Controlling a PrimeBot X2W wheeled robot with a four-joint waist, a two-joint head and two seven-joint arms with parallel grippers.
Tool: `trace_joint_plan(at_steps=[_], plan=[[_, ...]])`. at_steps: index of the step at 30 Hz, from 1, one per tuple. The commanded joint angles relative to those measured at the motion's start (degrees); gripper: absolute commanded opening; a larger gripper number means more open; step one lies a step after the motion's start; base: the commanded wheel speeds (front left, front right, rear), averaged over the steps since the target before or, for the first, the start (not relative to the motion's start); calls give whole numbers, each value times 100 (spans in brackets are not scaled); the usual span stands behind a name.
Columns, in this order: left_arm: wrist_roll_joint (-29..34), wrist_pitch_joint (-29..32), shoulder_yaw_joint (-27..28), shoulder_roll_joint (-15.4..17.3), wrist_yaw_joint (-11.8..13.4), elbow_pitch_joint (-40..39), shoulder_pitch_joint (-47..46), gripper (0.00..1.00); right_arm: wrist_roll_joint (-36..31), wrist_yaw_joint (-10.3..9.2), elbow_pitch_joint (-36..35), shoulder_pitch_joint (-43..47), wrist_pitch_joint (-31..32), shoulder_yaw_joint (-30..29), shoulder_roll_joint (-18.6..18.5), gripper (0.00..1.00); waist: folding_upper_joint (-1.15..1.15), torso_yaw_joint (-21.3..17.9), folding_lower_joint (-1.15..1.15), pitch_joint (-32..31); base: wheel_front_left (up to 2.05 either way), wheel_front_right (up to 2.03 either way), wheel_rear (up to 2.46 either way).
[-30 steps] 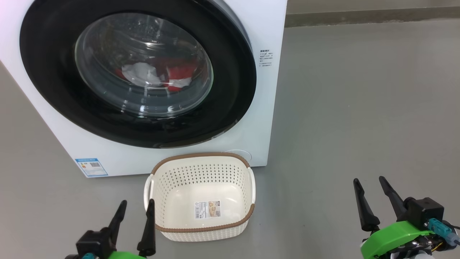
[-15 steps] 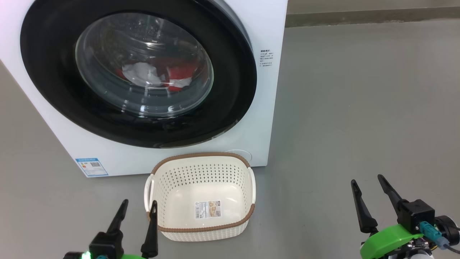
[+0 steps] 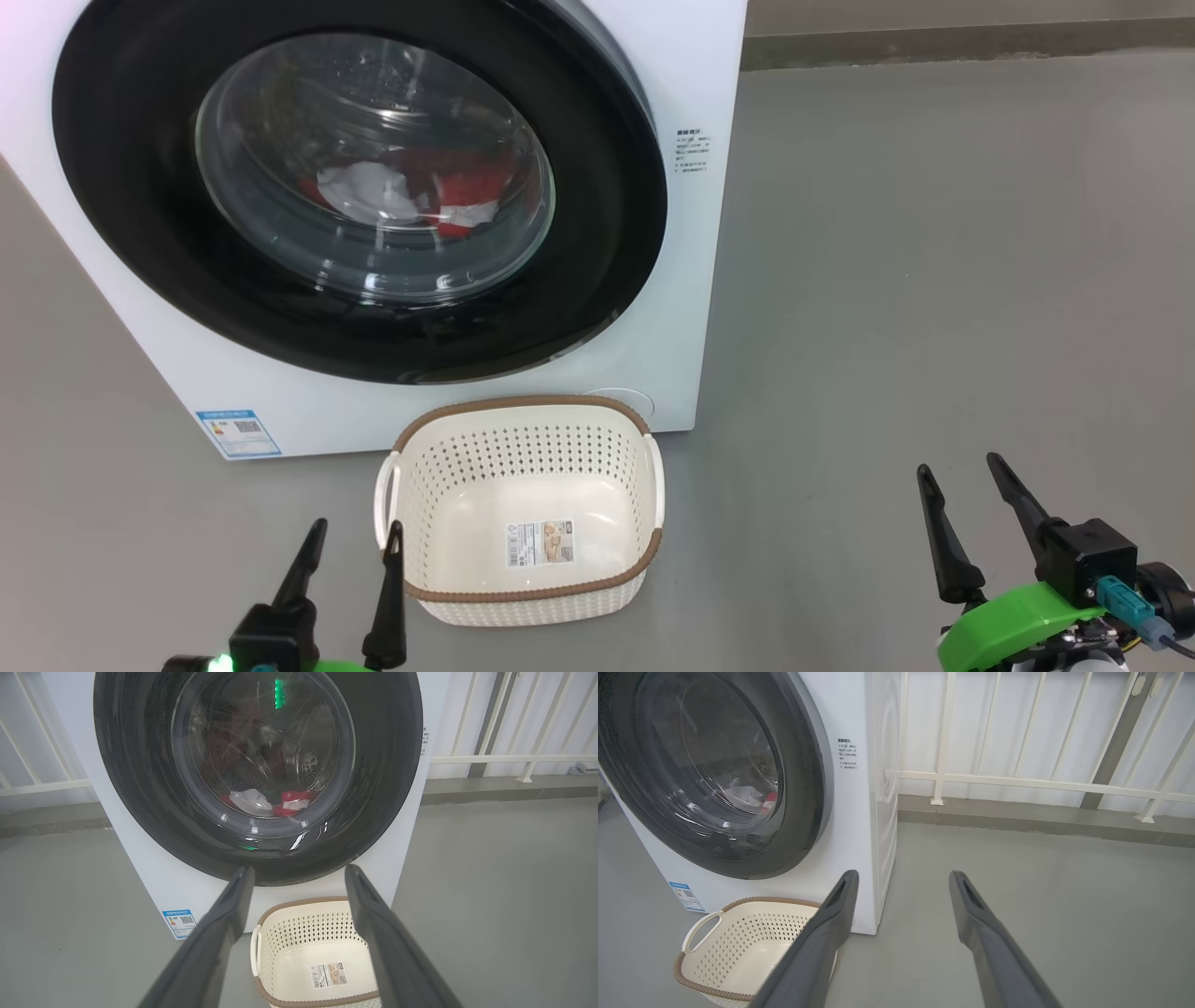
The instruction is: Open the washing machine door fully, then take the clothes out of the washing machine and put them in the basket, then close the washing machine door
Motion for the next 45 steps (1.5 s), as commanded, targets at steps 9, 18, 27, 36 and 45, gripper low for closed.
trace_joint_plan(at_steps=[9,18,27,36,45], plan=[[-67,-69,202,44,19,-116,-248,100,423,-4,-128,-205,-78,303,-34,100,0,11,0,3,0,0,0],[-106,-69,181,34,45,-115,-244,100,548,-4,-103,-203,-78,361,-33,100,0,16,0,8,0,0,0],[-103,-69,173,30,54,-109,-240,100,607,-4,-72,-186,-78,375,-33,0,0,20,0,12,0,0,0],[-83,-69,186,29,56,-62,-263,100,689,-4,-73,-227,-78,371,-33,0,0,31,0,35,0,0,0],[-97,-69,185,24,45,-105,-282,100,2542,-4,-94,-422,-78,329,-33,0,0,30,0,88,0,0,0]])
